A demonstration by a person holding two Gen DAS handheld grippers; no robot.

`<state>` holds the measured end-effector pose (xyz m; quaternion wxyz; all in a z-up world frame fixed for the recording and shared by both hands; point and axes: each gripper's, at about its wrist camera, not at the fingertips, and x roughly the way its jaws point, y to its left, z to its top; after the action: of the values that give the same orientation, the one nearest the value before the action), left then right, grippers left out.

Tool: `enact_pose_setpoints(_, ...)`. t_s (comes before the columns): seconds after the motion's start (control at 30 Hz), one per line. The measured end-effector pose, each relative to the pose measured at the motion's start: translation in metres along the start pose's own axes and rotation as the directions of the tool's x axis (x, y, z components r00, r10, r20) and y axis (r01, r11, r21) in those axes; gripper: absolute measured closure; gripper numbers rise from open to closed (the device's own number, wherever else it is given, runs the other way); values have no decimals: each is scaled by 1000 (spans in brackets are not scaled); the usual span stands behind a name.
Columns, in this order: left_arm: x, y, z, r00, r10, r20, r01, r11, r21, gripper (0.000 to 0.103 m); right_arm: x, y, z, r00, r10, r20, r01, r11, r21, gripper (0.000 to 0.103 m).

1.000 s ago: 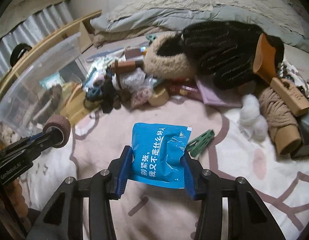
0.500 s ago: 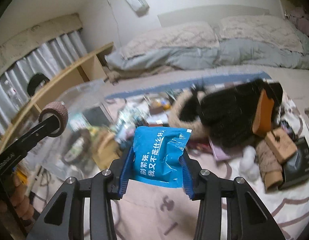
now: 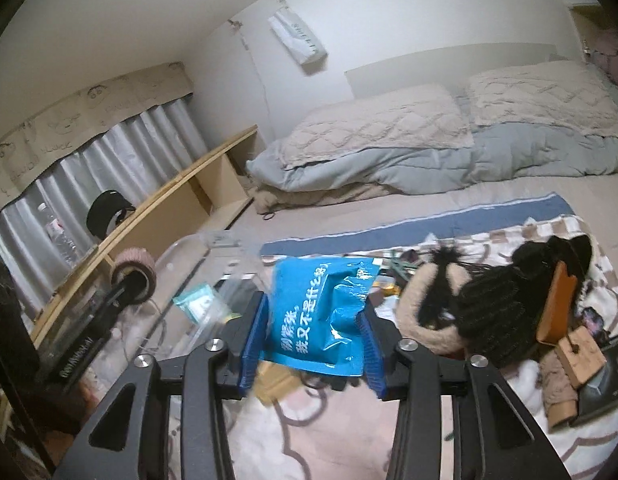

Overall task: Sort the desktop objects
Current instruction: 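Carry the bandage roll and blue packet over the clear plastic bin with both tools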

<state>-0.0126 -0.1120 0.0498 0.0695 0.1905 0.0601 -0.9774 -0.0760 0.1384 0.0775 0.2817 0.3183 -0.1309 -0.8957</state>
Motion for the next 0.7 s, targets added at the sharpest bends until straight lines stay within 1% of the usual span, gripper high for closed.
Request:
enact_pose_setpoints(0.03,1,10,-1,999,34,2,-34,999,-9,78,3,4,1,1000,8,-6,-8,1000,-3,62)
enact_pose_setpoints(0.13,3,34,-4,997,72,-5,-73,997,-39,78,15,23,2,1000,20,-15,-21,999,-27,62)
enact_pose_setpoints(0.23,5,56,-11,988,156,-9,-156,987,-40,78,31,36,-1,999,23,-37,-25,999,-42,62)
enact_pose_setpoints(0.3,9,71,-15,983,181,-21,-182,982,-55,78,41,40,-6,998,11,-58,-14,998,-53,62)
enact_pose_setpoints(0.37,12,81,-20,982,186,-33,-188,980,-70,78,48,39,-13,998,-18,-64,13,996,-84,62)
enact_pose_setpoints(0.43,15,86,-24,981,190,-45,-193,978,-74,78,58,30,-26,993,-79,-85,69,991,-113,62)
enact_pose_setpoints(0.47,17,88,-27,982,182,-51,-186,979,-80,78,62,25,-30,991,-93,-97,82,990,-112,62)
enact_pose_setpoints(0.53,19,89,-27,985,164,-55,-169,982,-90,78,75,4,-45,982,-128,-142,118,990,-74,60)
enact_pose_setpoints(0.57,19,89,-27,986,159,-55,-164,982,-92,78,82,-11,-56,975,-136,-175,132,991,-34,56)
enact_pose_setpoints(0.6,19,88,-27,987,155,-52,-159,983,-93,78,88,-22,-63,970,-142,-196,145,989,-1,38)
enact_pose_setpoints(0.63,18,88,-27,987,151,-50,-155,984,-91,78,92,-34,-73,965,-154,-213,166,986,36,24)
enact_pose_setpoints(0.7,17,87,-26,989,144,-46,-148,985,-90,78,100,-53,-93,959,-180,-218,202,976,82,22)
